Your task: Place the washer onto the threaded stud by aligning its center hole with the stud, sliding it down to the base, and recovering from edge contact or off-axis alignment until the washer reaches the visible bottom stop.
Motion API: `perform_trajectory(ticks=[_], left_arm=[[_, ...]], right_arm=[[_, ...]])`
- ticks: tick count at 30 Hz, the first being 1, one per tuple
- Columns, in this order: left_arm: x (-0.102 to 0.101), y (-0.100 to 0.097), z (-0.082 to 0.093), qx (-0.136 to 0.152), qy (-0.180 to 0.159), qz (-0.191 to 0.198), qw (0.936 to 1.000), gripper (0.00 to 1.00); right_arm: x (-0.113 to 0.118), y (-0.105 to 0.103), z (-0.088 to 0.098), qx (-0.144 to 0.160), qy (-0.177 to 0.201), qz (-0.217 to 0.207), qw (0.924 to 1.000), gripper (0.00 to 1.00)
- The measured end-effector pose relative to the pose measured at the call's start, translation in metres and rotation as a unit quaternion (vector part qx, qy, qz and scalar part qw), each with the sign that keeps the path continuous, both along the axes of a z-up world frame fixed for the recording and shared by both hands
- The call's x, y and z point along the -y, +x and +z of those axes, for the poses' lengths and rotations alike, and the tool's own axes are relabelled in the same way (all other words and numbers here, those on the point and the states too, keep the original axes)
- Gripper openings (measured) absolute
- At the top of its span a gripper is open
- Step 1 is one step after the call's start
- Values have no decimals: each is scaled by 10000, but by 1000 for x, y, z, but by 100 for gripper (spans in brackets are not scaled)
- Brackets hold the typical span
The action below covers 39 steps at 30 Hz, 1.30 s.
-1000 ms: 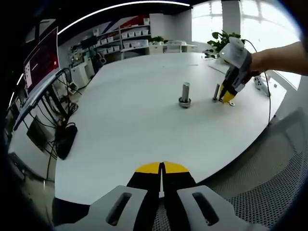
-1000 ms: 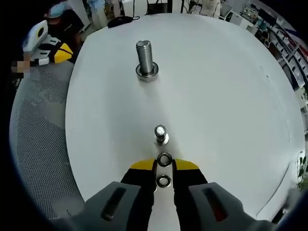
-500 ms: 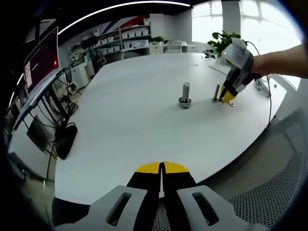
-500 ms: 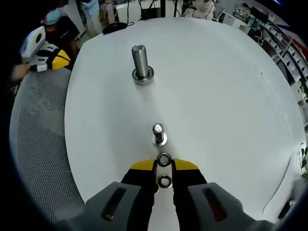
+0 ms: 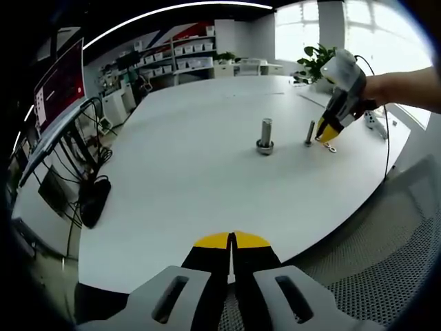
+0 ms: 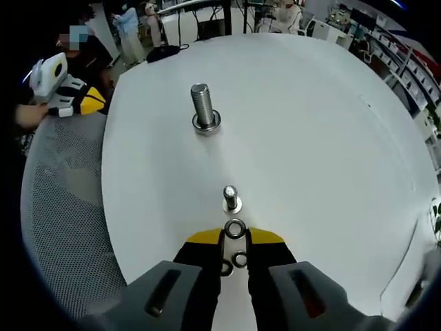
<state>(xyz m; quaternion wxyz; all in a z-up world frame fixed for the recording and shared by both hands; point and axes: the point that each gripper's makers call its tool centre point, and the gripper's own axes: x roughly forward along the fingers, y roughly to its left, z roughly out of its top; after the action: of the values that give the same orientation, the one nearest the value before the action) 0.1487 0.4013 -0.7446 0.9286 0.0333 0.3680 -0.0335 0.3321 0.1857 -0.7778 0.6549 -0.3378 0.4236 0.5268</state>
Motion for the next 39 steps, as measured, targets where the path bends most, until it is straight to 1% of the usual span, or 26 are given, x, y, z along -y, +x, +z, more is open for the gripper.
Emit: perform_trajectory(ticks=[6,7,8,9,10,12,15,16,21,24,30,36,39], left_arm=[[0,0,0,-4,2,4,10000,0],[0,0,0,2,1,7,10000,0],[0,0,1,4,0,7,10000,0],[0,0,1,2,1,7,10000,0],[0,0,1,2,0,8,10000,0],[0,0,0,-3,3,5,10000,0],[0,0,0,-4,4,5,10000,0],[0,0,0,-3,2,5,10000,0],[0,0,0,9,-1,4,10000,0],[0,0,0,12,-2,8,10000,0],[0,1,1,29,-11,9,10000,0],[0,0,1,25,-11,10,10000,0],[0,0,1,27,-13,8,10000,0]], right_arm=[[0,1,8,57,16,12,10000,14],[1,1,10,76,6,32,10000,12],[2,2,12,140,-10,107,9998,4],[0,3,15,128,26,27,9999,3],[0,4,17,127,44,24,9999,3],[4,7,15,186,-65,-7,9998,3],[6,6,10,99,-104,-41,9999,3],[7,7,10,141,-131,-33,9998,3],[4,9,8,121,-94,-66,9999,3],[2,6,8,105,-101,-30,9999,3],[5,6,4,72,-160,11,9998,4],[6,7,2,77,-199,31,9998,8],[4,5,-1,62,-226,63,9997,13]])
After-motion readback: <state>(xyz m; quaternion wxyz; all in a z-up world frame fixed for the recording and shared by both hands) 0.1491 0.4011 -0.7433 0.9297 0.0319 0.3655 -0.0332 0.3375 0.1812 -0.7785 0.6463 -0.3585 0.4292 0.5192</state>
